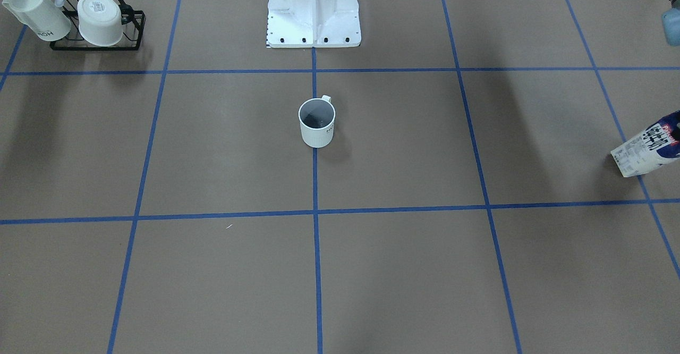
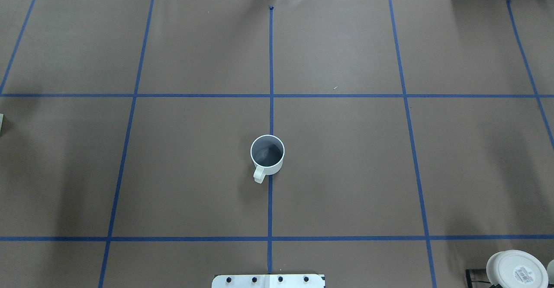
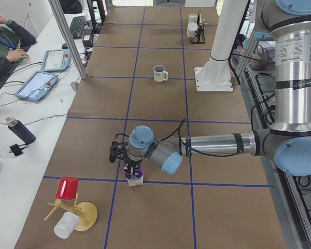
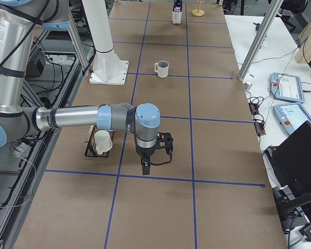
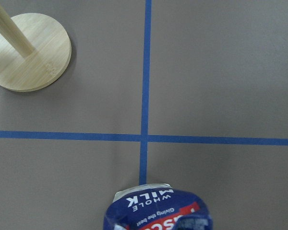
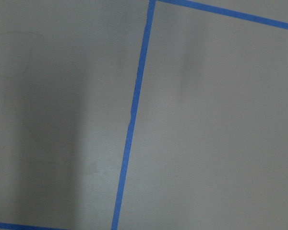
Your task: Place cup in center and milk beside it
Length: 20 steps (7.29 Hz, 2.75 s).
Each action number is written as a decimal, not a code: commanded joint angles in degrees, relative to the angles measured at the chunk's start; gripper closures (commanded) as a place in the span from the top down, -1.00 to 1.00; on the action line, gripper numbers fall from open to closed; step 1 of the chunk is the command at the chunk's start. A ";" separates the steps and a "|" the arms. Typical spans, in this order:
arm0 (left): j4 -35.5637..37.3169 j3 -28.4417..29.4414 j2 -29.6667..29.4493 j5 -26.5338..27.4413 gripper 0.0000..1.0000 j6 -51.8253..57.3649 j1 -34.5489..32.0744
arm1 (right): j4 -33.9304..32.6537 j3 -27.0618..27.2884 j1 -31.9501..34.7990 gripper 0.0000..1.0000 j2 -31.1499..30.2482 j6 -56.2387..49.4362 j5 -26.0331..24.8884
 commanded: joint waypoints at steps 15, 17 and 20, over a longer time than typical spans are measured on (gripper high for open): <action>42.78 -20.08 -42.90 29.24 -0.49 -47.98 49.43 | 0.02 -0.87 0.00 1.00 0.15 0.12 0.09; 42.78 -19.99 -42.82 31.42 -0.11 -47.98 50.91 | 0.02 -0.87 0.00 1.00 0.15 0.12 0.09; 42.78 -20.77 -42.90 31.53 0.96 -47.54 51.37 | 0.02 -0.87 0.00 1.00 0.24 0.12 0.09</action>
